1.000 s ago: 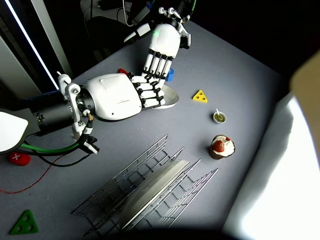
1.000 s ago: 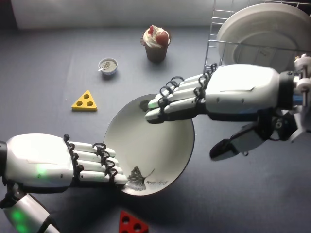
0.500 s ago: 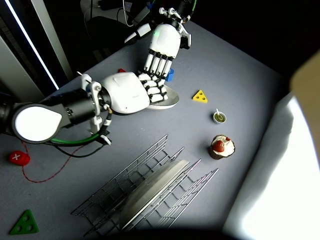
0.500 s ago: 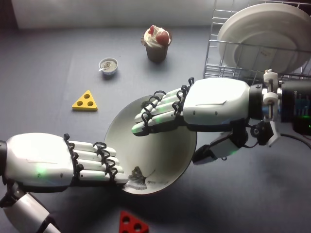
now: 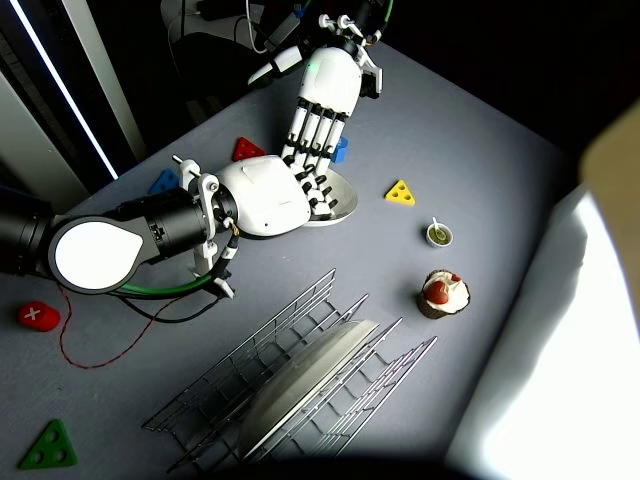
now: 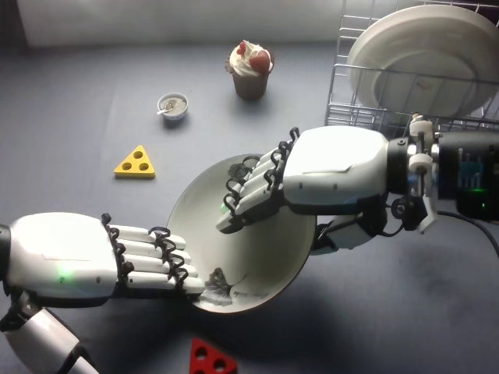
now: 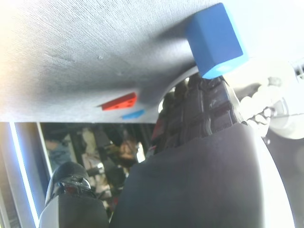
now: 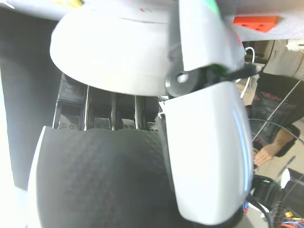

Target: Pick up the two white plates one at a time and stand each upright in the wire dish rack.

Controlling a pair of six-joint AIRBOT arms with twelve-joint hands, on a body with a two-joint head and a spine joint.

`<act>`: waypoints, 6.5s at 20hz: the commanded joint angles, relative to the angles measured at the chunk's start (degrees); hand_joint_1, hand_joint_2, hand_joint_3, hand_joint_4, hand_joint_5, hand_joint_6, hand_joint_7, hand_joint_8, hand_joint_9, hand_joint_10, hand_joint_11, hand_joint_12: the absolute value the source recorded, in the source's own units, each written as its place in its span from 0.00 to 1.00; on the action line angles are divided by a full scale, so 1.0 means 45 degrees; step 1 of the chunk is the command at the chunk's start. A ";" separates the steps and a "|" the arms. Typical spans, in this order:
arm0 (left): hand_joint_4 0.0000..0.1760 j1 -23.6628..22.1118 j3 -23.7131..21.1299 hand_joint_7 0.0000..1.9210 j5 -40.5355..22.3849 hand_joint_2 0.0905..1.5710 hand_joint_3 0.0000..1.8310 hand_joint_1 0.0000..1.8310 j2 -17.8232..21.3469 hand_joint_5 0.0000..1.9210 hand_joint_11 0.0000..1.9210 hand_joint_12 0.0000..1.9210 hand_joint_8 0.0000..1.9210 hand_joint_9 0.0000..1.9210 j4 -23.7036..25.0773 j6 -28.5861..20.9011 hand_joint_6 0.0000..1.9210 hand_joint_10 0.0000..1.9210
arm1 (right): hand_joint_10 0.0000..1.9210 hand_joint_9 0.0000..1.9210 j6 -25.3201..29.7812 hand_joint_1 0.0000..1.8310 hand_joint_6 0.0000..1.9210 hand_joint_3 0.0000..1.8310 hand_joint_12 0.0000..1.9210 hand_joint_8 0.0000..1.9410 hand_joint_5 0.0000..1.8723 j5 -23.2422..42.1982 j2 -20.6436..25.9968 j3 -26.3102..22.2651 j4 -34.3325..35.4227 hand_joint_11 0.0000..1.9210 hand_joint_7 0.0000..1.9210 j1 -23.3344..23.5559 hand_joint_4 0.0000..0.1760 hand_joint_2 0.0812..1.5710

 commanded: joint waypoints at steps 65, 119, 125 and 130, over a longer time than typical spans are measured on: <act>0.00 -0.4479 -0.0057 0.04 -0.1497 0.54 0.00 0.03 0.3542 0.04 0.01 0.00 0.00 0.03 0.2154 -0.0066 0.00 0.00 | 0.33 0.60 1.2695 0.82 0.53 0.00 0.66 0.31 0.50 -0.0757 0.3361 0.0886 0.1973 0.55 0.54 0.5381 0.00 0.65; 0.00 -0.4454 -0.3056 0.08 0.2169 0.53 0.00 0.03 0.5162 0.06 0.08 0.01 0.00 0.08 0.3524 -0.0066 0.00 0.00 | 0.21 0.68 1.4824 0.82 0.46 0.00 0.67 0.18 0.52 -0.3632 0.5201 0.0031 -0.0615 0.53 0.63 0.4658 0.00 0.63; 0.00 -0.4491 -0.3204 0.09 0.2367 0.53 0.00 0.03 0.5155 0.08 0.07 0.01 0.00 0.08 0.3648 -0.0066 0.00 0.00 | 0.20 0.69 1.4949 0.82 0.43 0.00 0.69 0.19 0.53 -0.3400 0.5462 -0.0016 -0.0891 0.52 0.63 0.4142 0.00 0.63; 0.00 -0.4491 -0.3190 0.08 0.2250 0.53 0.00 0.04 0.5152 0.07 0.06 0.00 0.00 0.07 0.3809 -0.0066 0.00 0.00 | 0.20 0.68 1.4948 0.82 0.44 0.00 0.69 0.20 0.54 -0.3204 0.5484 -0.0039 -0.0842 0.52 0.63 0.3768 0.00 0.63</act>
